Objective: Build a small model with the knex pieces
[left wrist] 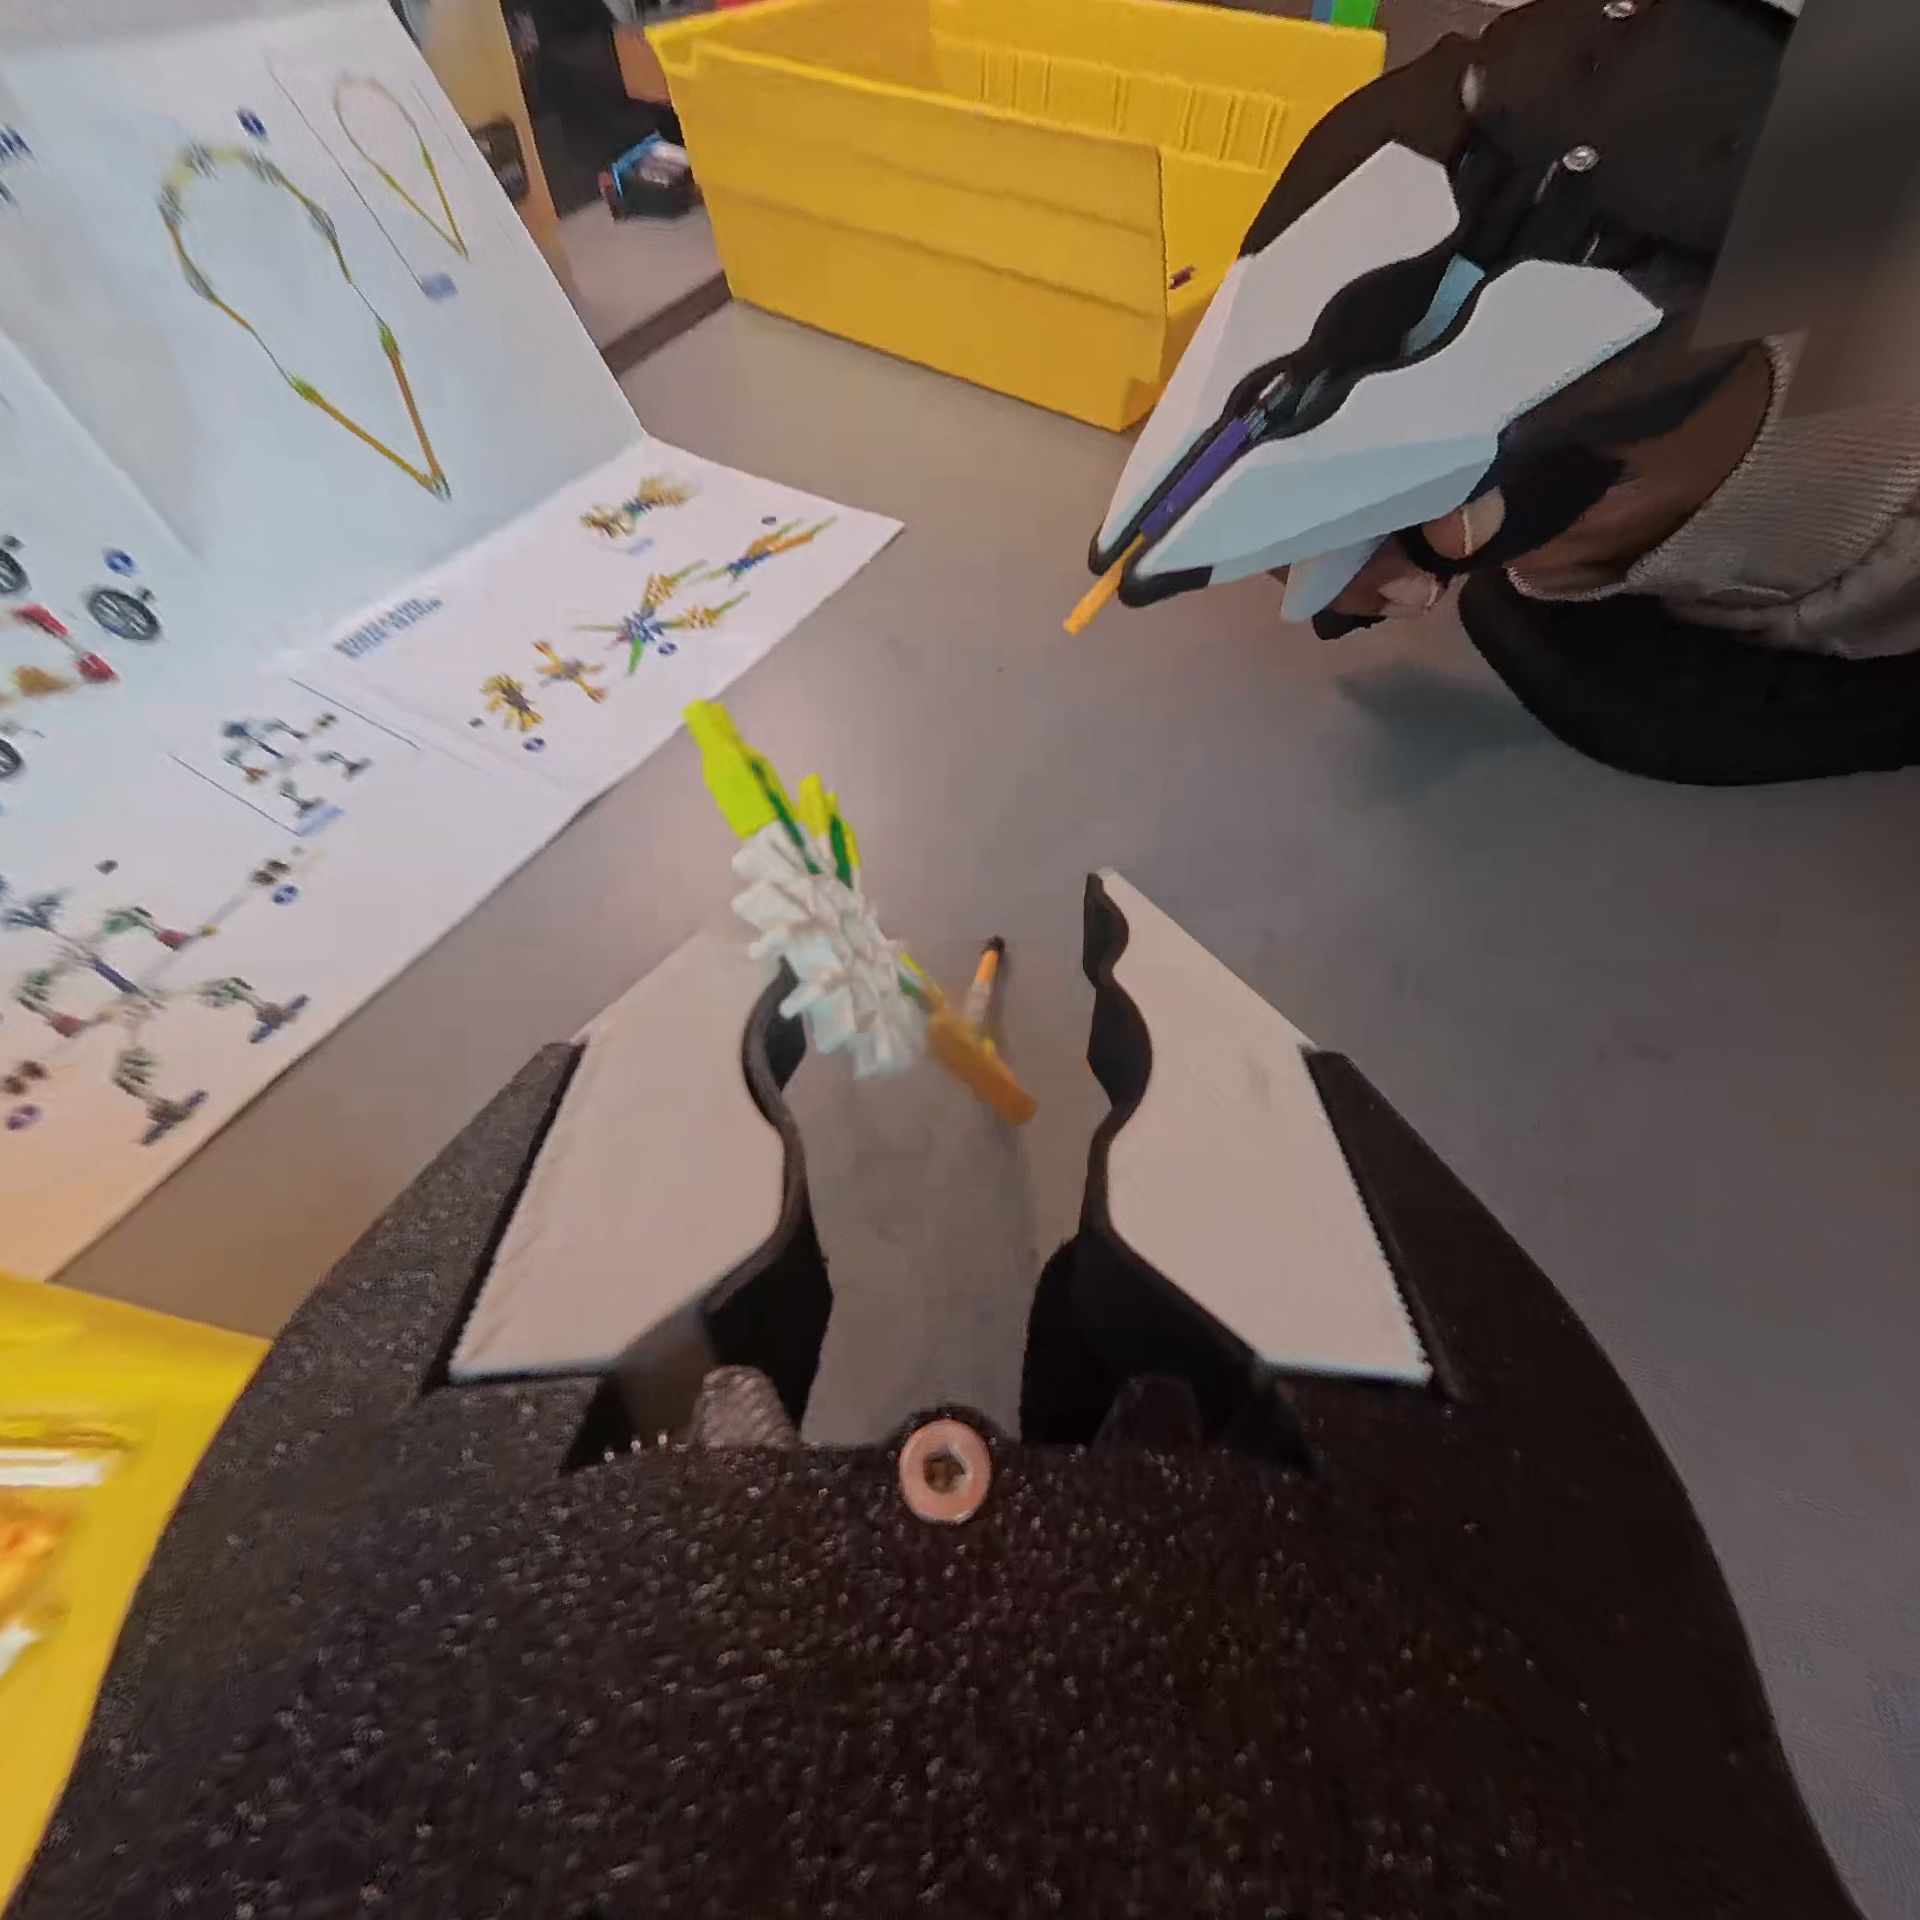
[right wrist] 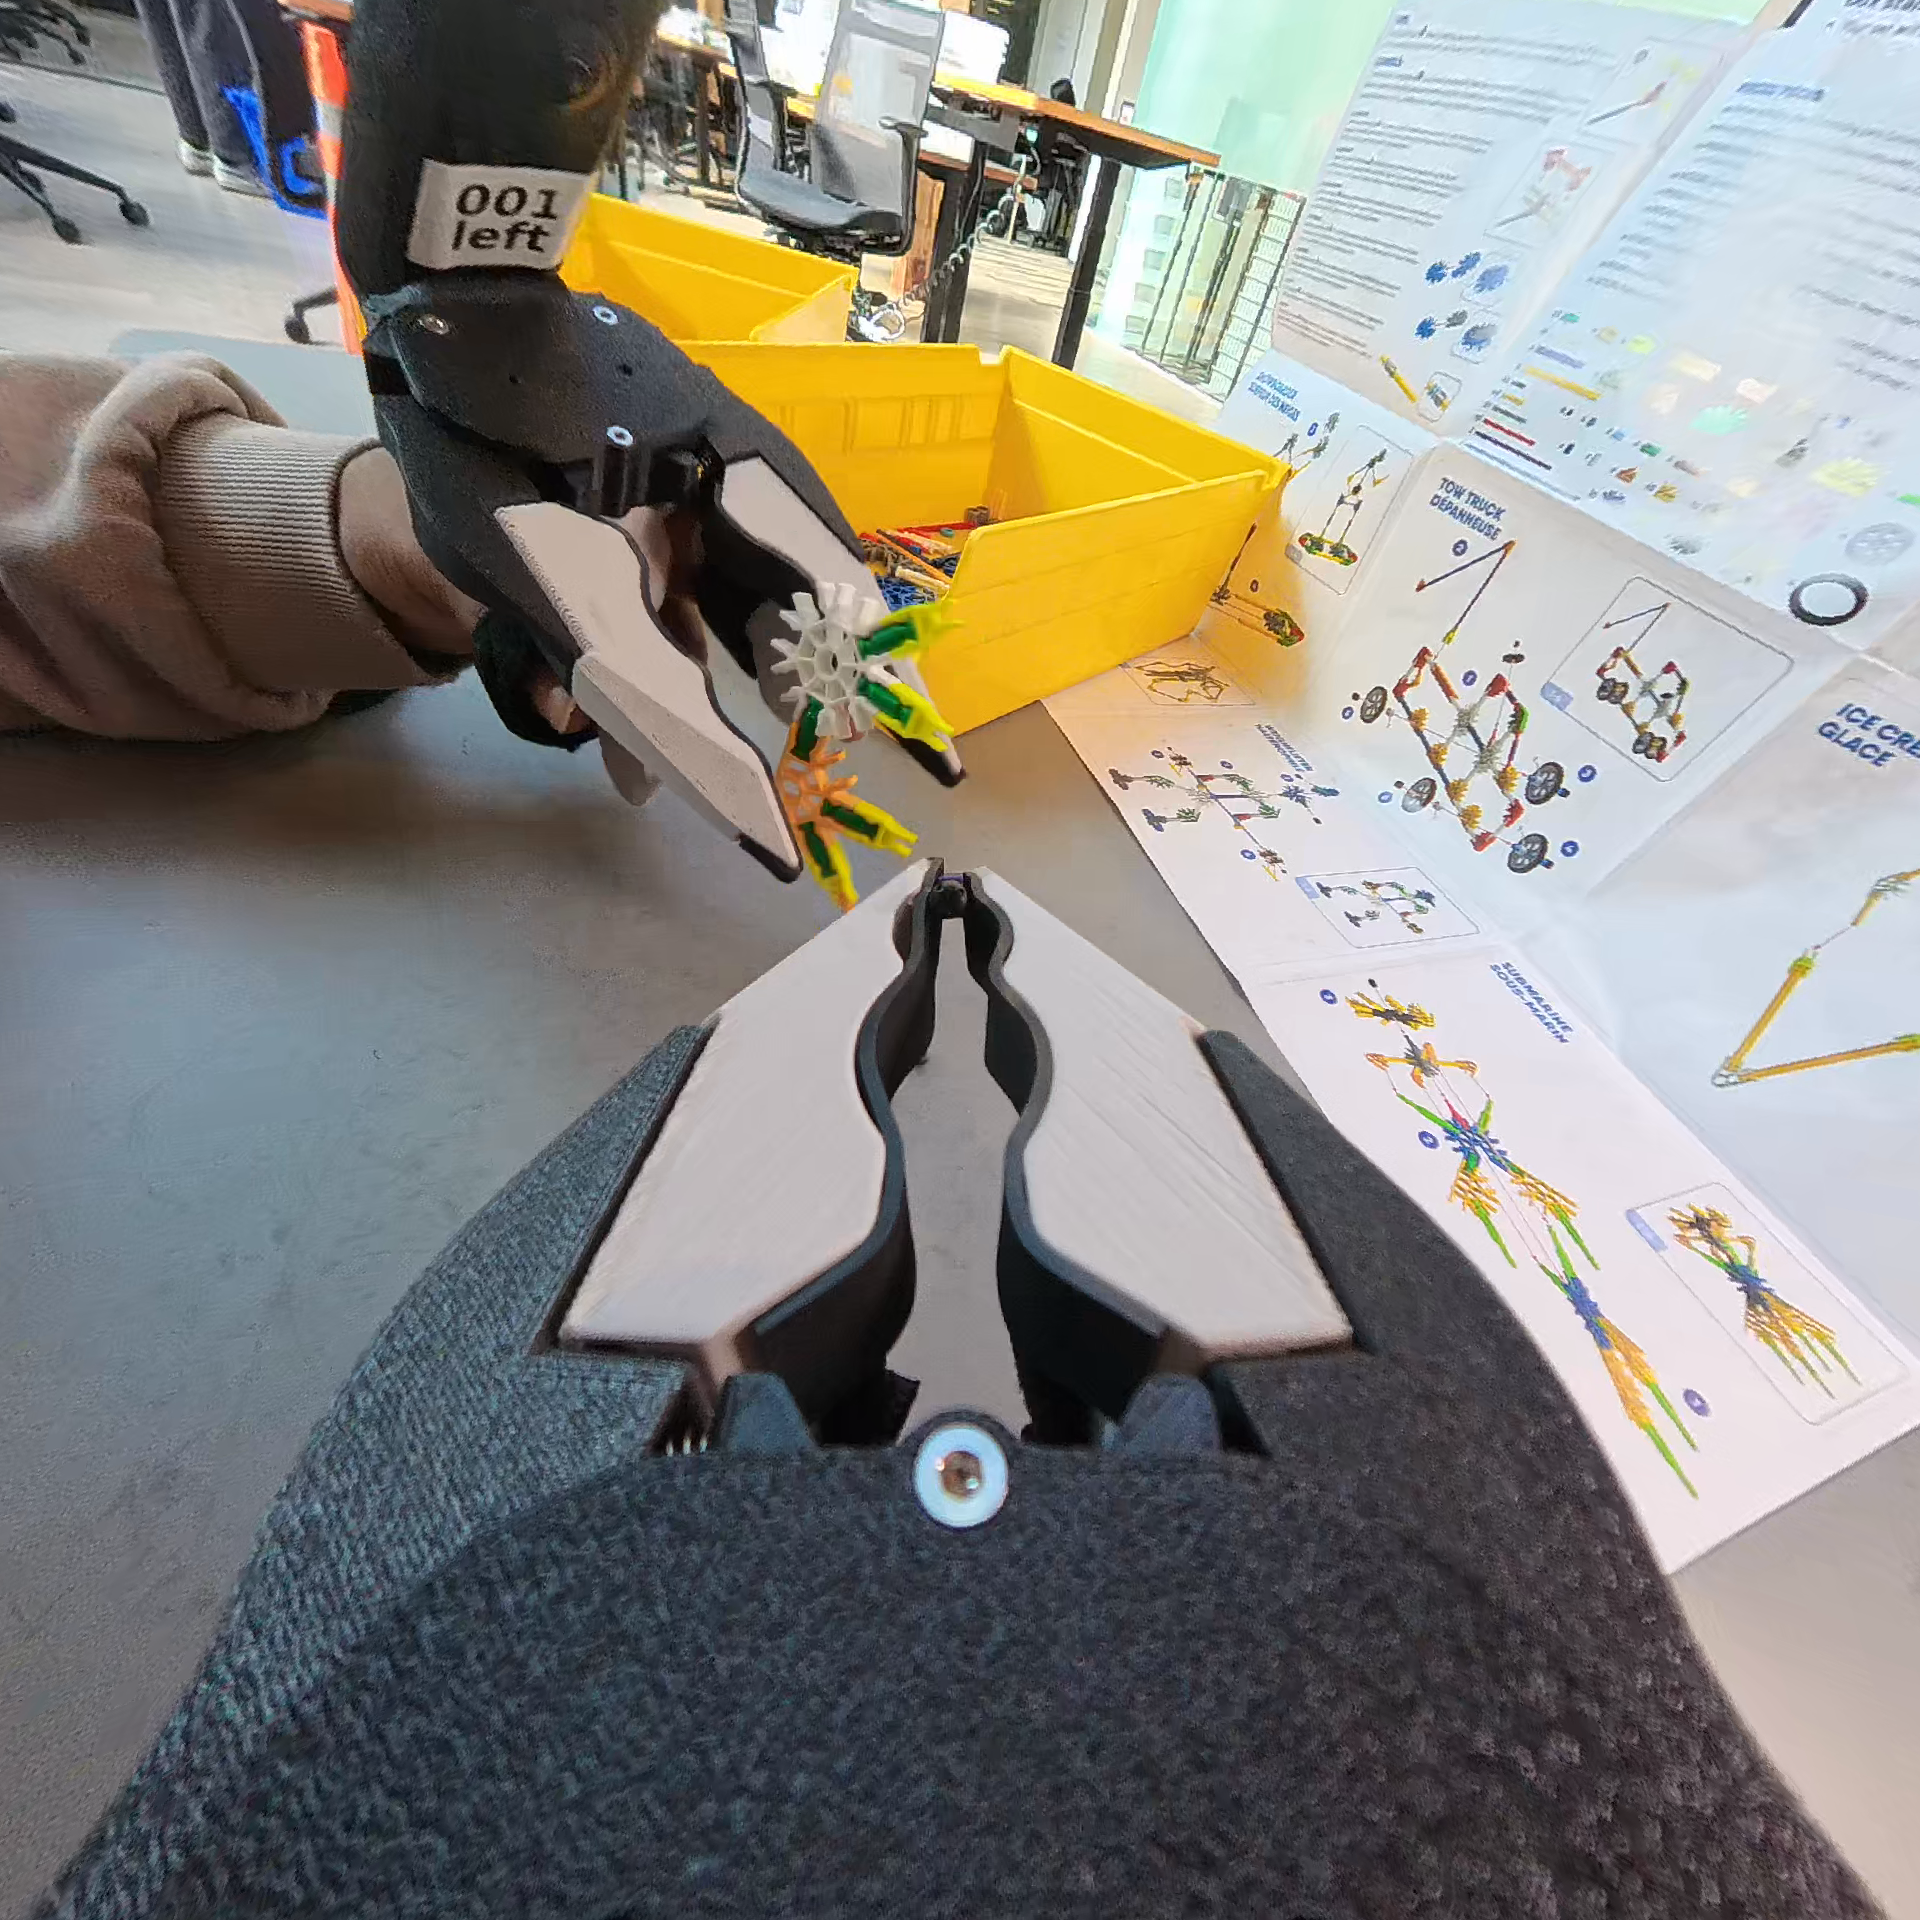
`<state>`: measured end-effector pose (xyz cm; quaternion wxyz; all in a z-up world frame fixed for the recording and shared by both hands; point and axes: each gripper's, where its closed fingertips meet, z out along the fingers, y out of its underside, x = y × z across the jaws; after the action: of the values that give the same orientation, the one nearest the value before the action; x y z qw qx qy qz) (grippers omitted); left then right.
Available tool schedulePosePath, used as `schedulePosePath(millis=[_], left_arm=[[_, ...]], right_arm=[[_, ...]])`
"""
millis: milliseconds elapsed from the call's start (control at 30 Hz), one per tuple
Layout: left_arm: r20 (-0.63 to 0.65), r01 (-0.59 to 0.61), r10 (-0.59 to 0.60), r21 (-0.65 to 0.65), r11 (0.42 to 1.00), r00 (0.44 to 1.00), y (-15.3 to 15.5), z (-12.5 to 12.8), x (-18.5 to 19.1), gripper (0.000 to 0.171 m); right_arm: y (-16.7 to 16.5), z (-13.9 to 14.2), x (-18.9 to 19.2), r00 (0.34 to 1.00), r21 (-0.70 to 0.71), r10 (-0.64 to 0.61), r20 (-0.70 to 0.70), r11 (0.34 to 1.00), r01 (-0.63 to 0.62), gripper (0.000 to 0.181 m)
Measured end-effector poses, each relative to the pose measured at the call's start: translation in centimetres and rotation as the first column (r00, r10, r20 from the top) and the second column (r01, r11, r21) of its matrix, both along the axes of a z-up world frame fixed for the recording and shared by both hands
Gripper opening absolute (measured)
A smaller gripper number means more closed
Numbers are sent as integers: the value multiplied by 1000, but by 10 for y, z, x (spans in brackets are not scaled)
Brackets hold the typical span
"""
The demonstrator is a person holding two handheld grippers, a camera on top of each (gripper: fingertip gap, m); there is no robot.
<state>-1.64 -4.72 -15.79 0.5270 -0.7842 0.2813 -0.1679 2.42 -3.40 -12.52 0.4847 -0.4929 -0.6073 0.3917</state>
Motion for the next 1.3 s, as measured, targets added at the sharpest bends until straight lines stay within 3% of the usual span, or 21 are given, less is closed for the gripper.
schedulePosePath(millis=[100, 167, 233, 333, 367, 433, 567, 767, 900, 1067, 1300], left_arm=[[-78, 82, -80, 24, 996, 994, -11, -2, 8, 52], [-80, 41, -41, 4, 999, 996, -8, -5, 3, 48], [91, 48, -45, -33, 998, 995, -9, 9, 2, 39], [402, 250, -162, -177, 952, 901, -29, 23, 11, 39], [443, 250, -150, -175, 952, 884, -27, 26, 9, 40], [439, 210, -137, -122, 970, 888, -22, 32, 2, 41], [466, 264, -197, -82, 961, 863, -30, 40, 15, 43], [608, 425, -313, -44, 904, 729, -49, 55, 47, 40], [669, 479, -341, -26, 877, 660, -55, 61, 57, 23], [660, 470, -339, -25, 883, 671, -54, 59, 59, 8], [655, 478, -347, -24, 878, 671, -56, 60, 58, 4]], right_arm=[[0, -1, 0, 1000, -20, 4, 0, 1000, -4, 2], [2, 0, 0, 1000, -45, 3, -8, 999, -3, 2], [2, 3, 1, 1000, -76, 4, -23, 997, -6, 2], [4, 7, 2, 999, -108, 3, -44, 994, -7, 2], [5, 7, 2, 999, -118, 4, -47, 993, -9, 2], [4, 8, 3, 998, -135, 11, -54, 991, -18, 2], [-10, 14, 1, 993, -172, 75, -90, 981, -90, 2], [-50, 30, 1, 938, -300, 262, -224, 898, -323, 2], [-59, 31, 1, 920, -323, 305, -246, 869, -374, 2], [-62, 33, 4, 909, -328, 326, -258, 856, -400, 2], [-67, 32, 7, 895, -333, 366, -254, 836, -436, 2]])
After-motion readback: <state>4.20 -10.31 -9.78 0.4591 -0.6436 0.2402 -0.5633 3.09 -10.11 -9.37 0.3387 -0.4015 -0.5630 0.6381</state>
